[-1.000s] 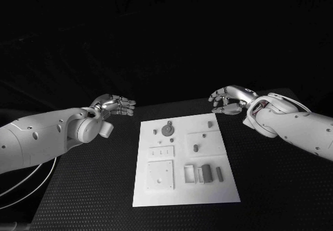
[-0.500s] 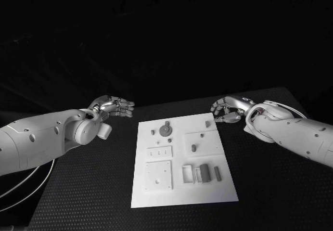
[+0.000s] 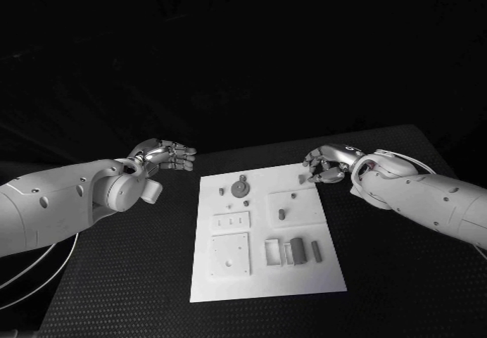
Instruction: Assemble the parts on the task board
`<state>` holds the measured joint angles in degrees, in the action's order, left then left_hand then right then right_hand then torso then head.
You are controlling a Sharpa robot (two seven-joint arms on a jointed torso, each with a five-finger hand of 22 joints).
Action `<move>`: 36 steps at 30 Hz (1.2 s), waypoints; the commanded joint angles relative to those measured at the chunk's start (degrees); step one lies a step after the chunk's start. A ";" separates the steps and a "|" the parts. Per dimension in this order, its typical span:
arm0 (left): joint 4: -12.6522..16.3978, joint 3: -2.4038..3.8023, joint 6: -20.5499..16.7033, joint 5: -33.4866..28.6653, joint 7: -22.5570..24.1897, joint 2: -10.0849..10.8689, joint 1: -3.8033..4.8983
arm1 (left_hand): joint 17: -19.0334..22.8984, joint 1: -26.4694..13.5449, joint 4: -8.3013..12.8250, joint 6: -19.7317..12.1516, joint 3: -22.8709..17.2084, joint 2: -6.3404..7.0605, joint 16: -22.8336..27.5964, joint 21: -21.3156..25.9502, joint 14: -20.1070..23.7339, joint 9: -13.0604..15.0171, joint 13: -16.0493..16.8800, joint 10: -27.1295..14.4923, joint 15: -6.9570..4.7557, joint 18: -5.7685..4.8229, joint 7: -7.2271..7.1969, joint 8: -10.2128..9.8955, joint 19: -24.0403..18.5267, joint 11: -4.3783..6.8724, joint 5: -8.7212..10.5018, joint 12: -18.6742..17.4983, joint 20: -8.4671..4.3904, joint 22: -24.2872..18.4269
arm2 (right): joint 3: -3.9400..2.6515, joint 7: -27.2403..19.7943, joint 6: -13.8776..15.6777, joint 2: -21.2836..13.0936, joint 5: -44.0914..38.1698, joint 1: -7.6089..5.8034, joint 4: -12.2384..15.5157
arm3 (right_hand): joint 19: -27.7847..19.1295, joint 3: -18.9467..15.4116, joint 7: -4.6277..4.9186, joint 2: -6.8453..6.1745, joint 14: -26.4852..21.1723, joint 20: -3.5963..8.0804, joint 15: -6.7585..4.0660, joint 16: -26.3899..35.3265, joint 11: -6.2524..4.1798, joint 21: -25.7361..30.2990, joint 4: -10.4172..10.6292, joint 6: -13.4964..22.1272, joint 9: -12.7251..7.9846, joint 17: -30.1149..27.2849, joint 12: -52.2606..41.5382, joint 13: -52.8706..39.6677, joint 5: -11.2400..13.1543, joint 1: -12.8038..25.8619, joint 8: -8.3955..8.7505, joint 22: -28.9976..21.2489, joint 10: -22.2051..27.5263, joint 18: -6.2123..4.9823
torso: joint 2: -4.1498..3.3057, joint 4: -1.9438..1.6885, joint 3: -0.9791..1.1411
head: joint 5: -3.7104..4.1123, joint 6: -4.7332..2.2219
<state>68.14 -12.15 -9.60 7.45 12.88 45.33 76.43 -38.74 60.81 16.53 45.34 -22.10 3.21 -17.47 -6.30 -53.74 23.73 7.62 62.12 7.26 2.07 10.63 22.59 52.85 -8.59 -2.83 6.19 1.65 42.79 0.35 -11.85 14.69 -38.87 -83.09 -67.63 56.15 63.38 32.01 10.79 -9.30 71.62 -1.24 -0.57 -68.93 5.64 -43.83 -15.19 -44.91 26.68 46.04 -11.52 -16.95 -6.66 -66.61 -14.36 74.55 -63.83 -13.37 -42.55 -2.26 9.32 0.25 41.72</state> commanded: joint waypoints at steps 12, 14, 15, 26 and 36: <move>0.41 0.05 0.90 0.13 0.51 -0.15 0.02 | -0.09 -0.19 0.06 0.08 0.04 -0.32 0.35 0.31 -0.05 -0.11 -0.08 -0.24 0.17 0.77 0.26 -0.23 -0.04 -0.47 0.01 -0.45 0.07 0.05 | 0.03 0.12 -1.84 1.29 -0.70 1.41 -1.52 | 0.43 -0.46 0.52 -0.26 -0.02 0.01 -0.44 -0.19 -0.22 0.42 0.43 -0.06 -0.19 -0.03 0.16 -0.35 -0.09 0.39 -0.39 0.17 -1.30 -1.63 | -0.20 -0.12 -0.13 | 0.33 0.30; 0.44 0.05 0.89 0.13 0.54 -0.15 0.02 | -0.09 -0.19 0.06 0.05 0.05 -0.29 0.37 0.32 -0.05 -0.12 -0.09 -0.26 0.18 0.77 0.27 -0.26 -0.05 -0.48 0.01 -0.47 0.08 0.05 | 0.03 0.14 -1.90 1.39 -0.64 1.44 -1.58 | 0.44 -0.49 0.54 -0.24 -0.02 0.01 -0.46 -0.20 -0.24 0.44 0.48 -0.09 -0.20 -0.03 0.15 -0.39 -0.09 0.44 -0.42 0.18 -1.41 -1.63 | -0.20 -0.11 -0.13 | 0.30 0.35; 0.46 0.05 0.88 0.13 0.54 -0.14 0.02 | -0.10 -0.18 0.06 0.04 0.04 -0.29 0.37 0.32 -0.04 -0.12 -0.09 -0.26 0.18 0.77 0.27 -0.26 -0.05 -0.48 0.01 -0.48 0.08 0.05 | 0.03 0.17 -1.85 1.51 -0.64 1.46 -1.65 | 0.44 -0.50 0.54 -0.21 -0.04 0.01 -0.48 -0.20 -0.26 0.46 0.51 -0.12 -0.20 -0.03 0.15 -0.43 -0.09 0.46 -0.44 0.19 -1.52 -1.63 | -0.20 -0.13 -0.14 | 0.29 0.35; 0.50 0.05 0.82 0.13 0.43 -0.04 0.02 | -0.12 -0.16 0.06 -0.01 0.05 -0.27 0.44 0.37 -0.02 -0.14 -0.10 -0.31 0.20 0.76 0.30 -0.31 -0.08 -0.51 0.00 -0.54 0.09 0.06 | 0.09 0.43 -2.00 2.86 -0.02 1.54 -3.05 | 0.57 -0.66 0.46 0.15 -0.09 0.04 -0.75 -0.20 -0.53 0.64 0.87 -0.15 -0.35 -0.06 -0.19 -1.24 -0.10 0.67 -0.50 0.27 -2.71 -1.63 | -0.28 -0.06 -0.20 | 0.21 0.65; 0.39 0.05 0.89 0.13 0.38 -0.07 0.02 | -0.13 -0.17 0.04 -0.02 0.05 -0.29 0.47 0.39 -0.01 -0.15 -0.10 -0.30 0.21 0.75 0.32 -0.33 -0.08 -0.52 0.01 -0.56 0.10 0.06 | 0.54 0.32 -1.86 4.02 -0.02 1.96 -4.21 | 0.89 -0.76 0.32 0.92 0.14 0.18 -0.99 -0.30 -0.79 0.75 1.18 -0.81 -0.39 -0.06 -0.56 -2.35 -0.10 0.72 -0.86 0.40 -3.85 -1.63 | -0.39 -0.10 -0.19 | 0.34 0.76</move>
<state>68.43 -12.15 -9.47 7.48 12.84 45.32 76.43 -38.78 60.81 16.53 45.34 -22.10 3.21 -17.25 -6.30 -53.74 23.67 7.57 61.91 7.26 2.06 10.63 22.59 52.85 -8.81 -2.83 5.97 1.65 42.77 0.57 -11.80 14.06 -34.86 -82.83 -66.27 52.18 63.91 31.22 10.88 -8.67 71.76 -1.14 -1.23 -68.93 4.65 -43.37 -14.40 -45.51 26.32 46.05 -11.92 -19.27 -6.66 -65.99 -14.97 74.89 -67.26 -13.37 -42.89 -2.35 9.11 0.59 42.40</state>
